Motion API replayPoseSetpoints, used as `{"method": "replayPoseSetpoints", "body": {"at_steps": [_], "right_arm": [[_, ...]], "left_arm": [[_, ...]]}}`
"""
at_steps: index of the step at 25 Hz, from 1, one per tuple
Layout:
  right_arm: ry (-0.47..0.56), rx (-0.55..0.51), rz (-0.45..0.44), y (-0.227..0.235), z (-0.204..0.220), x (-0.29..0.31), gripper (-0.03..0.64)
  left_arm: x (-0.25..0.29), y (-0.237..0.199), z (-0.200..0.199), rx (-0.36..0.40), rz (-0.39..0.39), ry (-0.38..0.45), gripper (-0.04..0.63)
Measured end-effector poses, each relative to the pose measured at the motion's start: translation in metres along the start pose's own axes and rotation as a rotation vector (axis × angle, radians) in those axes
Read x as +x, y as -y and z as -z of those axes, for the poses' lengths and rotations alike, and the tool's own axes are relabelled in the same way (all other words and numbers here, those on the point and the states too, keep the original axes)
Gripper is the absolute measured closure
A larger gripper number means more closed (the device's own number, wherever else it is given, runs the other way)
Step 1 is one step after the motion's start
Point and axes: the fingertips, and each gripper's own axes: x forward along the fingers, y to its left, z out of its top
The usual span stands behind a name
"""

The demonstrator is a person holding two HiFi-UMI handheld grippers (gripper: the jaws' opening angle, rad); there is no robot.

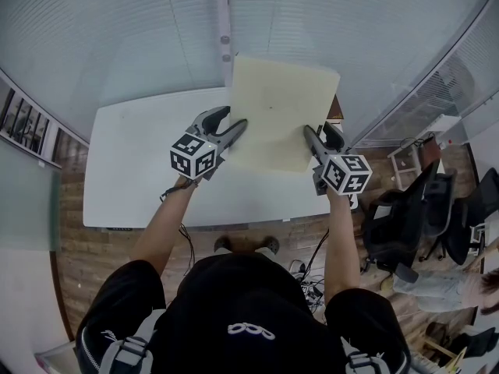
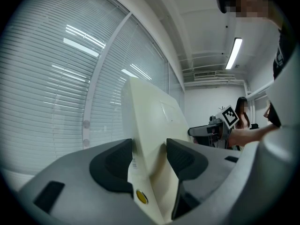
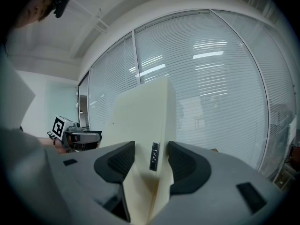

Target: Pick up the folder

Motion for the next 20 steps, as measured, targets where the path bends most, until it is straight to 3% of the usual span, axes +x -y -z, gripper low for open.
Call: {"method": "replayPoseSetpoints", "body": {"at_steps": [20], "right_arm": [[-0.002,0.009,0.004,0.0017,0.0032,0.0007,0.380]], "left_arm": [[0.0007,-0.0001,0.0036,-0.005,-0.004,-0.011,0.353]]}}
